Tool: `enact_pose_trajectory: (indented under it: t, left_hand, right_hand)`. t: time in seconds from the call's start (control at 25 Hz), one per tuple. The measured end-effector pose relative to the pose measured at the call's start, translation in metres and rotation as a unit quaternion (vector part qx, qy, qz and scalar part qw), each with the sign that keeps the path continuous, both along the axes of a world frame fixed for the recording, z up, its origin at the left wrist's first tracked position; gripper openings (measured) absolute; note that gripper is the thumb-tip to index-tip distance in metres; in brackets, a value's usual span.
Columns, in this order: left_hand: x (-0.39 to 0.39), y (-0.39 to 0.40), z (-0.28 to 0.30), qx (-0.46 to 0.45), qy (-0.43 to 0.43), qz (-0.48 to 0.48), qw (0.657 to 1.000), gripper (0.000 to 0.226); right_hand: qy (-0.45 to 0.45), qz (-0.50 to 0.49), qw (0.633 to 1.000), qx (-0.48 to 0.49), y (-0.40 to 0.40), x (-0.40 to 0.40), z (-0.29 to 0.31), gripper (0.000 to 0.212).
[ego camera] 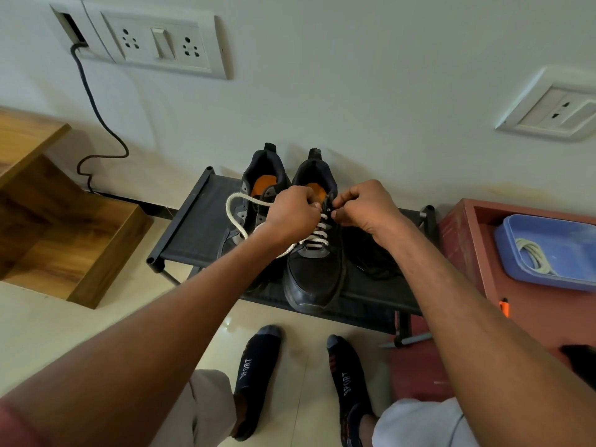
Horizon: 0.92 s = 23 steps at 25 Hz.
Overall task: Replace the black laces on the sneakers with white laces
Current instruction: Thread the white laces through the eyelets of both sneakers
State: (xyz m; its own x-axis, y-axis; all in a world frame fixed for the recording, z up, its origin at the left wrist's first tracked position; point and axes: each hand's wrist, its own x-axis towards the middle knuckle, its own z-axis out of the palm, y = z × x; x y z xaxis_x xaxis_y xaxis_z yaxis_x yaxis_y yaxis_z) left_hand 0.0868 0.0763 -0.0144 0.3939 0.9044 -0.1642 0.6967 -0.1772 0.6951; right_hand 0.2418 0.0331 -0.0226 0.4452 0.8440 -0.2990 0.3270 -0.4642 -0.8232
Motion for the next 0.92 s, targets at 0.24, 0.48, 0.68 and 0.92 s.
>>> enact_pose_trajectory:
  t: [0.24, 0.48, 0.68, 0.92]
  left_hand:
    - [-0.001, 0.002, -0.003, -0.079, -0.079, 0.026, 0.993, 0.019]
    - [-0.010, 0.005, -0.002, -0.026, -0.038, -0.039, 0.998, 0.019]
    - [-0.012, 0.007, -0.006, 0.183, 0.084, -0.098, 0.975, 0.044]
    - [-0.015, 0.011, -0.007, 0.190, 0.121, -0.106, 0.968, 0.041]
  right_hand:
    - [0.002, 0.011, 1.000, -0.002, 0.000, 0.001, 0.002, 0.024]
    - [0.003, 0.046, 0.999, -0.002, -0.004, 0.001, 0.010, 0.012]
    - [0.003, 0.041, 0.999, 0.010, -0.003, -0.002, 0.008, 0.010]
    - [0.070, -0.002, 0.997, 0.009, -0.006, -0.001, 0.012, 0.003]
